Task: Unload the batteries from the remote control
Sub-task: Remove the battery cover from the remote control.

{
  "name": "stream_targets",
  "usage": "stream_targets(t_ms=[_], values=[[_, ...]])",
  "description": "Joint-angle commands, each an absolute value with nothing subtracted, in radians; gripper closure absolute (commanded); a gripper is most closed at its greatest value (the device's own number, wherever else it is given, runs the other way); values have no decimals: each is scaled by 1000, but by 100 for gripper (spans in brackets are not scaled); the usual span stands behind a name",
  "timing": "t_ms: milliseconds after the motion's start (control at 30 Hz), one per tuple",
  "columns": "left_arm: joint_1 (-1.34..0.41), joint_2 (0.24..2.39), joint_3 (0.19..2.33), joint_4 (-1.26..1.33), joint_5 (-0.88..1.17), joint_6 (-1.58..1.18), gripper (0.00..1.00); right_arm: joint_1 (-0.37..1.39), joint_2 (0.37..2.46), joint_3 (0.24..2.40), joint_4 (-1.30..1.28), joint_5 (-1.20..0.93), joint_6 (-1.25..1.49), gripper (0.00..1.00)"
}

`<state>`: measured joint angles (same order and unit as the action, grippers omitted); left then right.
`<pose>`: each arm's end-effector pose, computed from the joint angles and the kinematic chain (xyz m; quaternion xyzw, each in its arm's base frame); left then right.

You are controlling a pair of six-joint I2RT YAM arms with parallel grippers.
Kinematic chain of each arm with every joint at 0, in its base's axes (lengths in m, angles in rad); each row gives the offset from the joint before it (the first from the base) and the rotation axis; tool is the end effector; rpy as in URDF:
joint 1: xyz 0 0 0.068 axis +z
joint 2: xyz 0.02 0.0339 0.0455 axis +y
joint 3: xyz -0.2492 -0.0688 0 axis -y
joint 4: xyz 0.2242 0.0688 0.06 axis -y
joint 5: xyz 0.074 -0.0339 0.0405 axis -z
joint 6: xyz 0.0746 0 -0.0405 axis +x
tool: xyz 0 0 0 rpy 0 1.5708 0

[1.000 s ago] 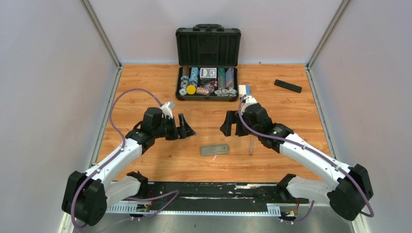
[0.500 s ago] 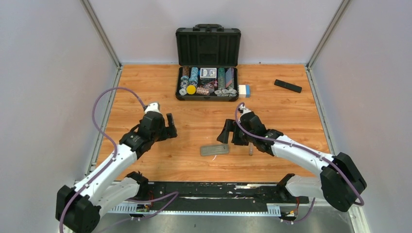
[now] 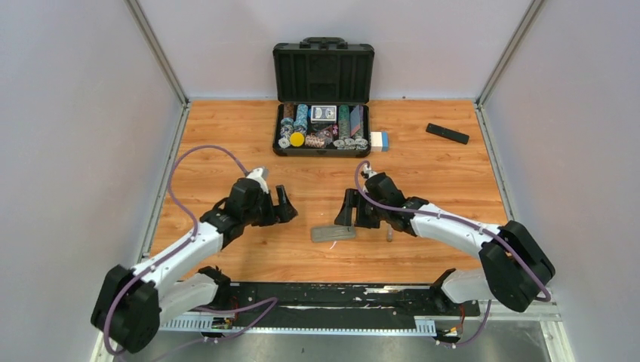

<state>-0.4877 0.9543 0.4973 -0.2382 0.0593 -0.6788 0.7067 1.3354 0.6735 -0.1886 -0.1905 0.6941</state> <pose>0.1902 -0.1059 0.1766 -0.0739 0.9024 -0.2558 0.3389 0.1982 0.1878 0.1547 -0.0394 0.9314 0.2942 0.2109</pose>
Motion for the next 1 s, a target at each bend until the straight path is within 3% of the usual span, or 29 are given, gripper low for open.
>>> stream_targets(t_ms=[0, 367, 967], values=[[-556, 1089, 532, -91, 264, -663, 3, 721, 1361, 729, -153, -219, 677, 32], [-675, 1256, 578, -43, 198, -693, 17, 733, 1418, 776, -229, -189, 647, 45], [-745, 1424, 649, -52, 184, -690, 28, 762, 1461, 827, -335, -120, 626, 59]])
